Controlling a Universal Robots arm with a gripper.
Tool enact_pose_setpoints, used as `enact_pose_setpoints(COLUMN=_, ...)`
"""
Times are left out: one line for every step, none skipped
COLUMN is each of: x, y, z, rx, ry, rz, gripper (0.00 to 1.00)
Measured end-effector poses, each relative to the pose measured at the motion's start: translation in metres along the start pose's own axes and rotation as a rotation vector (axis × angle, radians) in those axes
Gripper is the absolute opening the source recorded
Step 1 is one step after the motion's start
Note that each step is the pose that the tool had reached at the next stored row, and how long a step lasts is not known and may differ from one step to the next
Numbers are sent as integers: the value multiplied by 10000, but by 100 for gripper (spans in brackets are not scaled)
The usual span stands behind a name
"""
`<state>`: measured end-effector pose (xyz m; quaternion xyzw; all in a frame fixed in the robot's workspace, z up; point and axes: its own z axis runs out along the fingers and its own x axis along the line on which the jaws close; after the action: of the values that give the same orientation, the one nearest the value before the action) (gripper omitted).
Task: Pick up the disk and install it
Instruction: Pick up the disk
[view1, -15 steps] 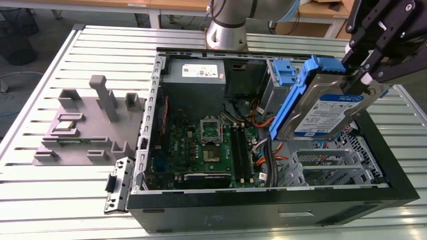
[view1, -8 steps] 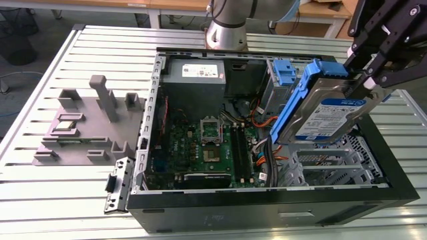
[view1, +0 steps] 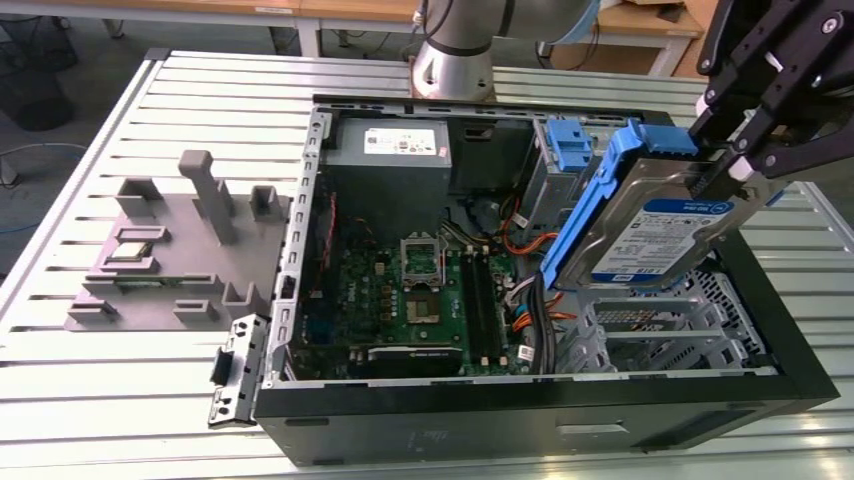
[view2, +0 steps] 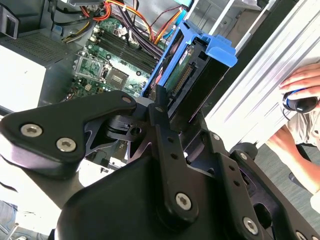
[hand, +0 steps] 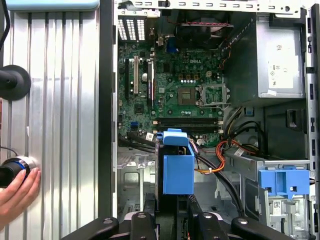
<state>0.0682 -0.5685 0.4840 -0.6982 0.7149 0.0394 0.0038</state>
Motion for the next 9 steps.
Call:
enact_pose_setpoints(x=0, y=0, z=0, rx=0, ry=0, rz=0, gripper=35)
enact_pose_setpoints(x=0, y=0, z=0, rx=0, ry=0, rz=0, gripper=35)
enact_pose_setpoints(x=0, y=-4, z=0, rx=0, ry=0, rz=-1, gripper=35)
enact_pose_setpoints(x=0, y=-10, z=-1, rx=0, ry=1, rz=-1, gripper=35)
enact_pose_setpoints(x=0, y=-16, z=-1, rx=0, ry=-1, rz=0, gripper=35)
enact_pose_setpoints(x=0, y=-24, z=-1, rx=-1, ry=0, rz=0, gripper=35)
enact_pose_setpoints(x=-1, y=-35, z=-2, rx=0, ry=0, rz=0, gripper=35)
enact_pose_setpoints(x=-1, y=-45, z=-2, rx=0, ry=0, rz=0, gripper=35)
enact_pose_setpoints(x=-1, y=-59, z=-3, rx=0, ry=-1, rz=0, gripper=35)
